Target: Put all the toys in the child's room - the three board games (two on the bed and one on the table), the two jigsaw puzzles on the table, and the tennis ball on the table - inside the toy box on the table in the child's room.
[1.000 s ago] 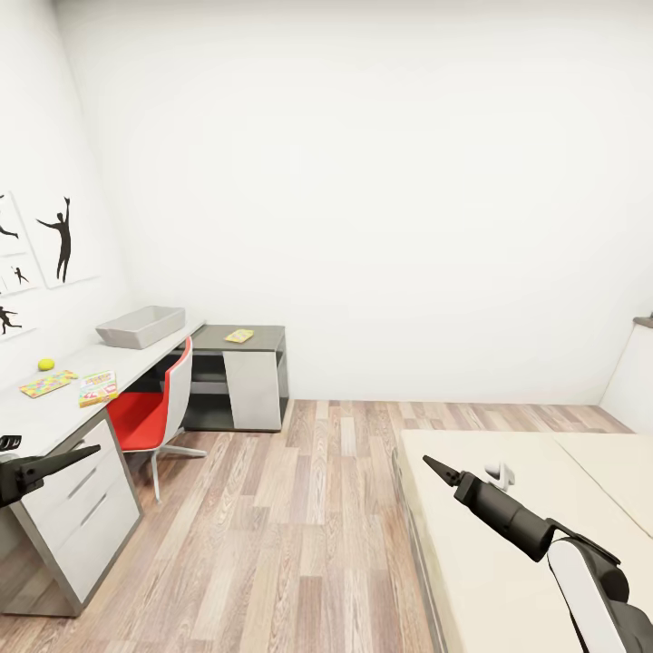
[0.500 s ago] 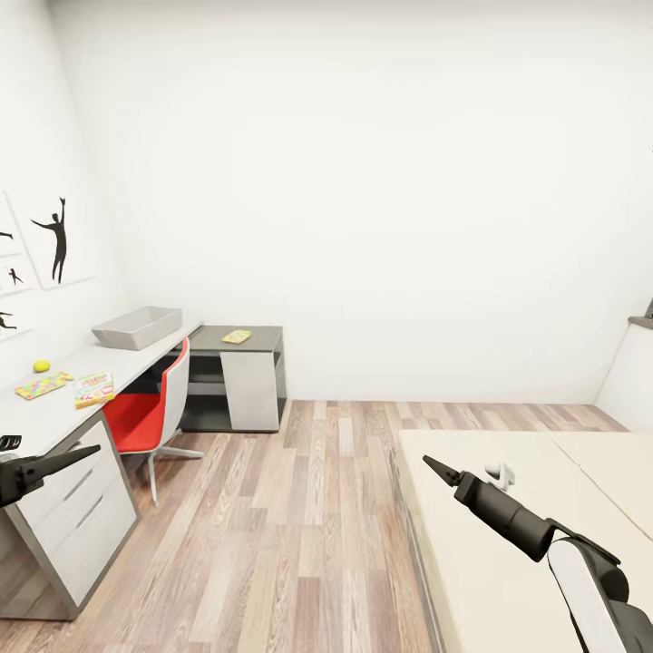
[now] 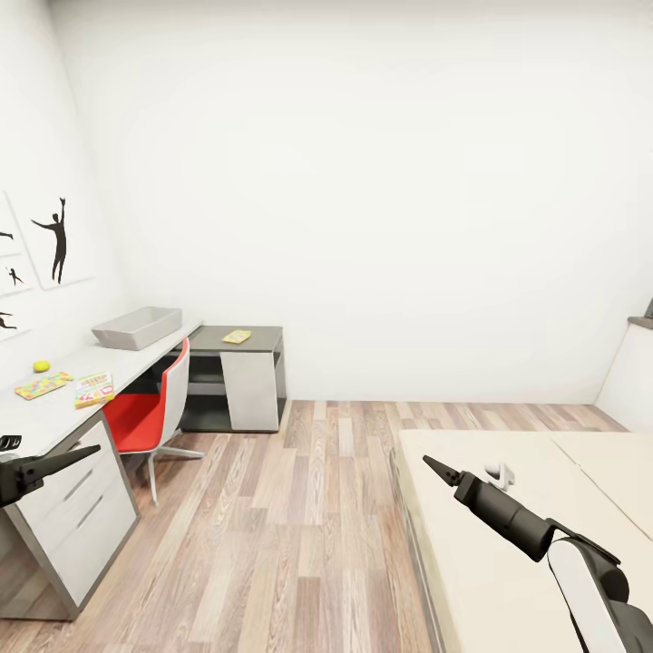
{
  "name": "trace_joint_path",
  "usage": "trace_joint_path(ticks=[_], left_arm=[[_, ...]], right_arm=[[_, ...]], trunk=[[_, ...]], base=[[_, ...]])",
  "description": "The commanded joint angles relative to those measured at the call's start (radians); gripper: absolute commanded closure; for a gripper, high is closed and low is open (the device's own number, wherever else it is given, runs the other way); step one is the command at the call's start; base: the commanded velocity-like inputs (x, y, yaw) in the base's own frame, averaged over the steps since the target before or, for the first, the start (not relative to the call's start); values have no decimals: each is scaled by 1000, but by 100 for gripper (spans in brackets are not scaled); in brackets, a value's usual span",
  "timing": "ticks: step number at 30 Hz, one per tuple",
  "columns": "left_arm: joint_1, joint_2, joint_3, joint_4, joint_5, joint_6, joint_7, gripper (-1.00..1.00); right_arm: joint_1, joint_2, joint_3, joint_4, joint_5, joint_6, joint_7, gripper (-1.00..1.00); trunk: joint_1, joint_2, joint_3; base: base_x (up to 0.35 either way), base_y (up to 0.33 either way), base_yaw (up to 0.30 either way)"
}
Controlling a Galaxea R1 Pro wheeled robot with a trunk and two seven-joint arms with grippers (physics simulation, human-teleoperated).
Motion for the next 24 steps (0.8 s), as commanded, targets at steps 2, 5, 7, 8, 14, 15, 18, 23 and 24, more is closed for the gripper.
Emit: trace_joint_path(ticks=[2,5,7,8,14,15,18,23,24], left_arm=[[0,0,0,0,-1,11,-4,-100],[0,0,0,0,-1,11,-4,-100],[0,0,0,0,-1,11,-4,-100],[0,0,0,0,-1,11,-4,-100],[0,0,0,0,-1,11,-4,-100],[0,0,0,0,-1,11,-4,-100],[0,0,0,0,-1,11,-4,-100],[0,0,0,0,-1,11,-4,-100],[0,0,0,0,-1,11,-4,-100]], right_arm=[[0,0,-2,0,-4,7,1,-100],[0,0,-2,0,-4,7,1,-100],[0,0,-2,0,-3,7,1,-100],[0,0,-2,0,-3,7,1,-100],[0,0,-2,0,-4,7,1,-100],[0,0,-2,0,-4,7,1,-100],[0,0,-2,0,-4,6,1,-100],[0,0,-2,0,-4,7,1,-100],[0,0,-2,0,-4,7,1,-100]], trunk=[[0,-1,0],[0,-1,0],[0,-1,0],[0,-1,0],[0,-1,0],[0,-1,0],[0,-1,0],[0,-1,0],[0,-1,0]], base=[[-34,0,0],[-113,0,0],[-152,0,0],[-108,0,0],[-47,0,0],[-15,0,0],[-7,0,0],[-2,0,0],[0,0,0]])
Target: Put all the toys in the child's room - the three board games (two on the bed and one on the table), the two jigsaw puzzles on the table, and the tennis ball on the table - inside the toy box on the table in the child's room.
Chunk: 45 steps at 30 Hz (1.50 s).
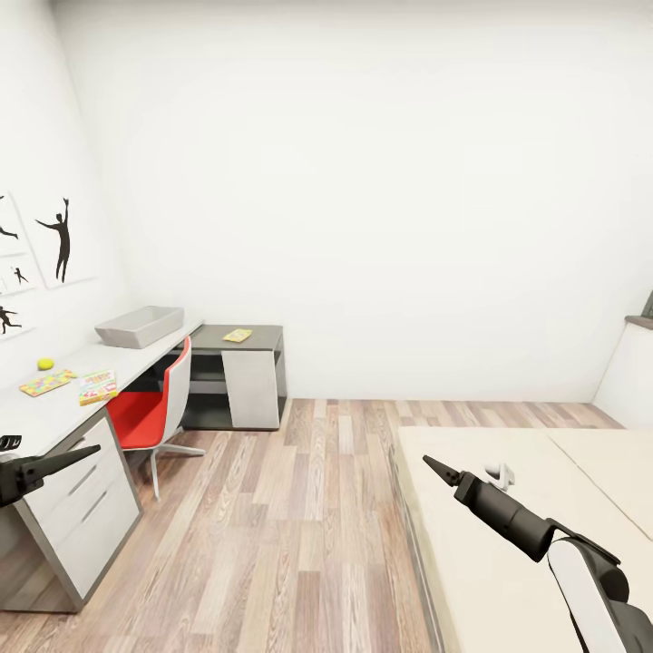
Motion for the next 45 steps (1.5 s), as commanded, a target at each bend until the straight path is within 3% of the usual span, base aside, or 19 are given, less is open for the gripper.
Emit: trace_joint_path(ticks=[1,20,45], left_arm=[[0,0,0,0,-1,11,-4,-100],[0,0,0,1,-1,11,-4,-100],[0,0,-1,0,-1,11,-4,-100]], right_arm=[[0,0,-2,0,-3,7,2,-100],[0,0,-1,0,-3,8,1,-100],[0,0,-2,1,-3,8,1,-100]], trunk=[[0,-1,0],[0,-1,0],[0,-1,0]], base=[[0,0,0],[0,-24,0],[0,-276,0]])
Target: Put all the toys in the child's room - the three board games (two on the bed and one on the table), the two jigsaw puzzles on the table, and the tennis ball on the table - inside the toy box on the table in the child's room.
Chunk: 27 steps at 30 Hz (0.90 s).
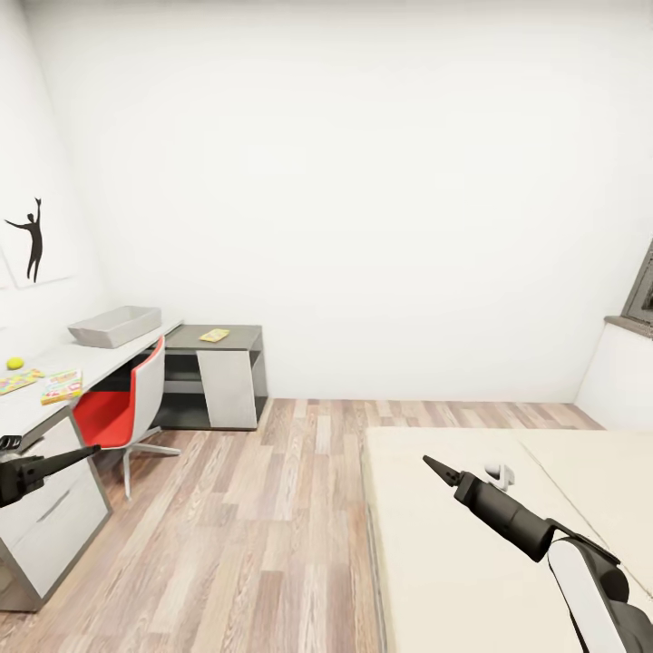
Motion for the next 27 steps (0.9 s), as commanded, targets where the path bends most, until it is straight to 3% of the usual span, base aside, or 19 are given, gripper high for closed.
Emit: trace_joint_path(ticks=[1,12,27], left_arm=[[0,0,0,0,-2,11,-4,-100],[0,0,0,-1,-2,11,-4,-100],[0,0,1,0,-2,11,-4,-100]], right_arm=[[0,0,-1,0,-3,7,2,-100],[0,-1,-3,0,-4,7,3,-100],[0,-1,-3,-1,-4,7,2,-100]], trunk=[[0,-1,0],[0,-1,0],[0,-1,4]], base=[[0,-295,0],[0,-271,0],[0,-29,-74]])
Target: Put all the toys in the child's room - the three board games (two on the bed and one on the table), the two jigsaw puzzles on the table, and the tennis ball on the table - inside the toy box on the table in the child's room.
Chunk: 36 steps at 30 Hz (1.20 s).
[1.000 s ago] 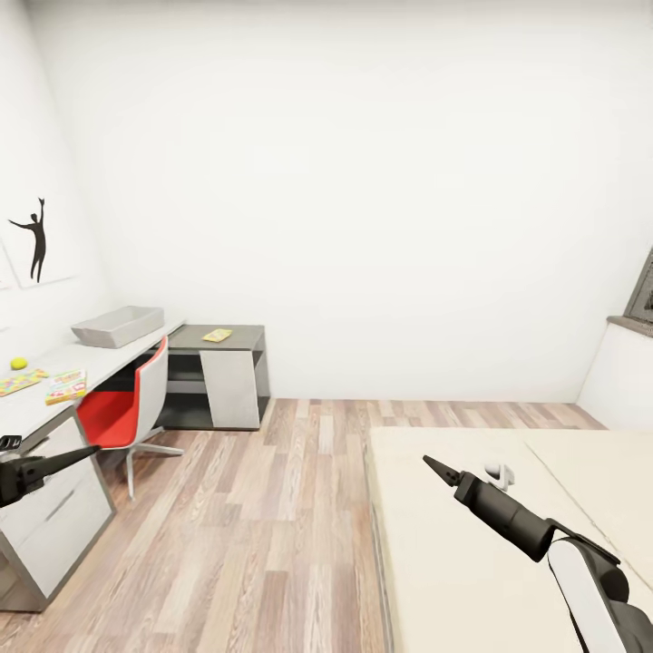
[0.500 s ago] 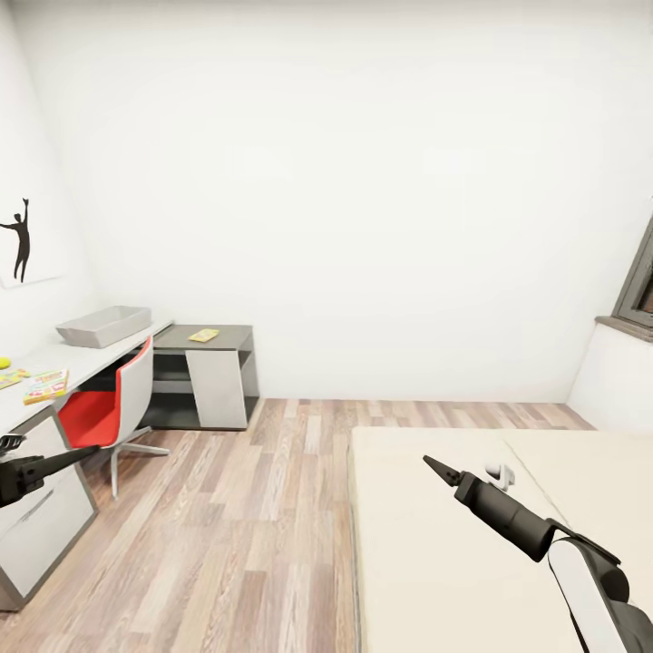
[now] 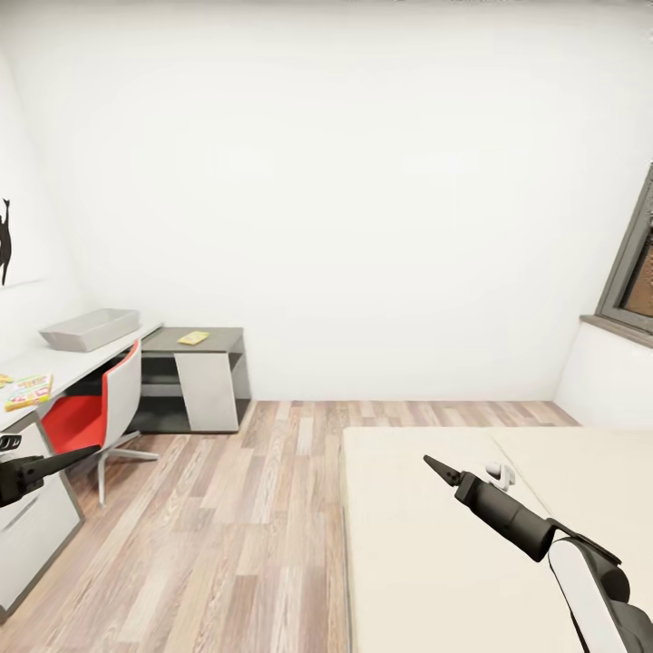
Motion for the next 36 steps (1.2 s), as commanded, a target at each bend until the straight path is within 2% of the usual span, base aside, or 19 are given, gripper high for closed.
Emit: trace_joint_path(ticks=[1,36], left_arm=[[0,0,0,0,-1,11,-4,-100],[0,0,0,0,-1,11,-4,-100]], right_arm=[[-1,0,-1,0,-3,7,2,-100],[-1,2,0,0,-3,7,2,-100]], trunk=[[0,-1,0],[0,-1,1]], base=[[0,-2,-59],[-6,0,-5]])
